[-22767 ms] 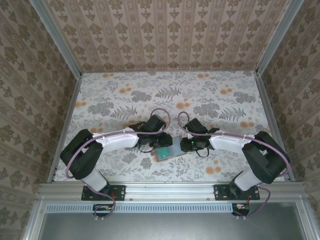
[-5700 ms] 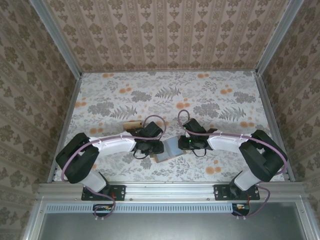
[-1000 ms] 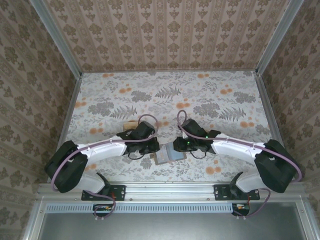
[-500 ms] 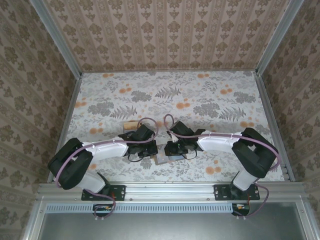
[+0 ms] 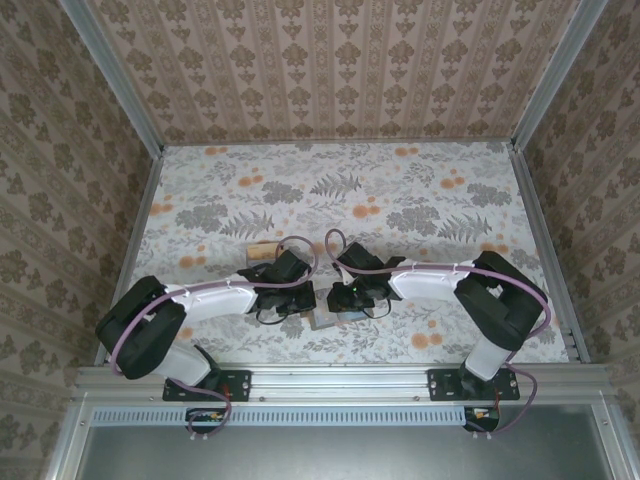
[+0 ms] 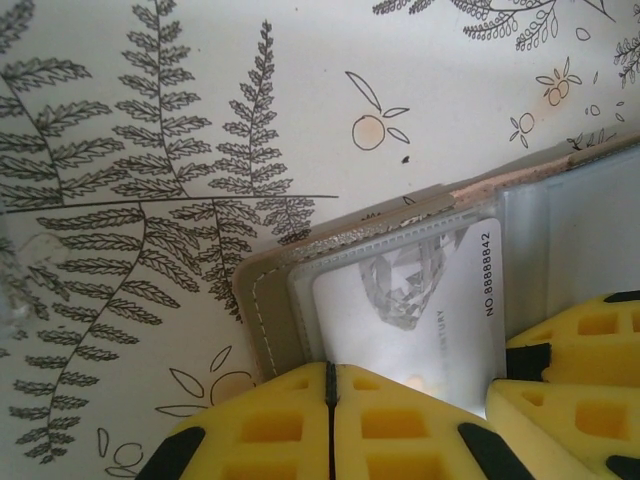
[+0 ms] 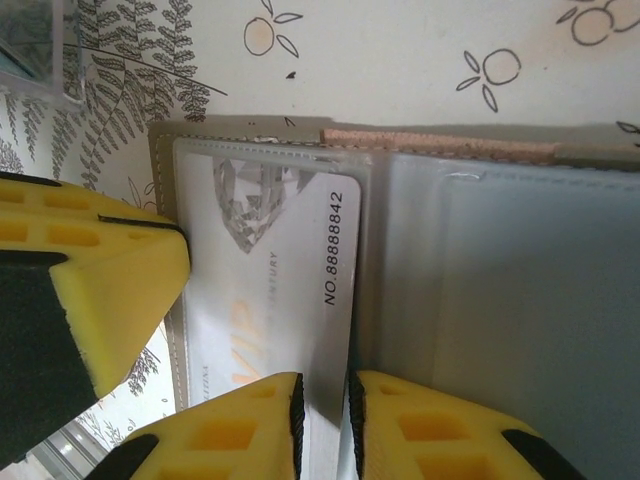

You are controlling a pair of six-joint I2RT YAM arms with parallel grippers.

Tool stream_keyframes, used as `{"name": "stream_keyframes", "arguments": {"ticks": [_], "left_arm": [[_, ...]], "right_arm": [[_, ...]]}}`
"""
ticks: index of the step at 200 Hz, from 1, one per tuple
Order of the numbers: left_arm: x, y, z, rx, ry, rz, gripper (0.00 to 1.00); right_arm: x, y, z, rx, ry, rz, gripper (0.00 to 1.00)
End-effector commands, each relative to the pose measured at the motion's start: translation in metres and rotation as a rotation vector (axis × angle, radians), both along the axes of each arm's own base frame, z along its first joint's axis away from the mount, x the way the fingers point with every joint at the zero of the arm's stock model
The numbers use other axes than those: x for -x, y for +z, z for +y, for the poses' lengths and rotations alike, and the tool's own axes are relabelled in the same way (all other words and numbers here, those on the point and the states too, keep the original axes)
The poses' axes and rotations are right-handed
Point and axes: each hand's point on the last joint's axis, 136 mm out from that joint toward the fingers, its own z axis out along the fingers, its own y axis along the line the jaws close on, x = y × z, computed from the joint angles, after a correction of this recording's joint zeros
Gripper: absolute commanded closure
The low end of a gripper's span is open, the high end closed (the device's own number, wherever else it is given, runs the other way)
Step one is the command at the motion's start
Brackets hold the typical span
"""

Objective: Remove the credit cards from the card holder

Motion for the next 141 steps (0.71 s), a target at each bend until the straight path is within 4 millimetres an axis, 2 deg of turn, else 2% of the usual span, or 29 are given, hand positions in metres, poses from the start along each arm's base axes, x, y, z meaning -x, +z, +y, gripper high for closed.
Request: {"name": "stream_keyframes", "arguments": {"ticks": [1, 51, 67, 108, 141], "left_arm": [[0.009, -0.011, 0.004, -0.040, 0.005, 0.042, 0.93], [0.011, -0.011, 0.007, -0.060, 0.008, 0.041, 0.97], [0.011, -0.012, 0.011, -0.079, 0.016, 0.042, 1.00], [0.011, -0.017, 0.024, -0.138, 0.046, 0.054, 1.00], [0.011, -0.015, 0.026, -0.140, 0.053, 0.047, 1.00]], "right_arm": [[0.003, -0.004, 0.003, 0.001, -0.002, 0.037, 0.77], [0.001, -0.003, 0.002, -0.021, -0.017, 0.043, 1.00], [0.000, -0.003, -0.002, -0.019, -0.030, 0.044, 1.00], [-0.001, -0.003, -0.016, -0.023, -0.069, 0.046, 1.00], [-0.001, -0.004, -0.025, -0.017, -0.086, 0.043, 1.00]]}}
